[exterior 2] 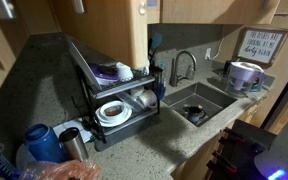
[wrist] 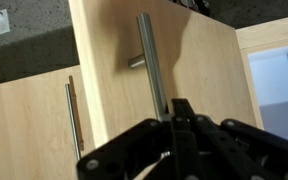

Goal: Close the open upper cabinet doors

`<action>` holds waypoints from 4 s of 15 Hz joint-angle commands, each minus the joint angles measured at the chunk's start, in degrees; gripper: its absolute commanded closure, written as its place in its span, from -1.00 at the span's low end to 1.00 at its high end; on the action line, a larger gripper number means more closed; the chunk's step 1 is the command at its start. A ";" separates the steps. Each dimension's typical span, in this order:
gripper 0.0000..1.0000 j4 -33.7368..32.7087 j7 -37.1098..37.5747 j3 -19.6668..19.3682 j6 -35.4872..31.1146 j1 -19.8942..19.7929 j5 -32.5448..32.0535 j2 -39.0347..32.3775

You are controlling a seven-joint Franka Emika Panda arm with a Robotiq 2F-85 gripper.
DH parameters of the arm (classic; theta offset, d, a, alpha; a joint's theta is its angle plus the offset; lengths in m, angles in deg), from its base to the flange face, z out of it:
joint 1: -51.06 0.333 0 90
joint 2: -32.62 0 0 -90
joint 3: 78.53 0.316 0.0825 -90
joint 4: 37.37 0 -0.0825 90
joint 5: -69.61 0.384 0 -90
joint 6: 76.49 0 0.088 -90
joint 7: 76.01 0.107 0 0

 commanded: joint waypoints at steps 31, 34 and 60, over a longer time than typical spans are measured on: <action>0.99 9.21 4.27 1.94 -22.22 -17.56 -6.64 -11.64; 0.99 8.58 5.49 2.81 -22.70 -19.28 -6.23 -14.23; 0.99 4.25 19.98 25.86 -51.10 -45.98 3.63 -31.03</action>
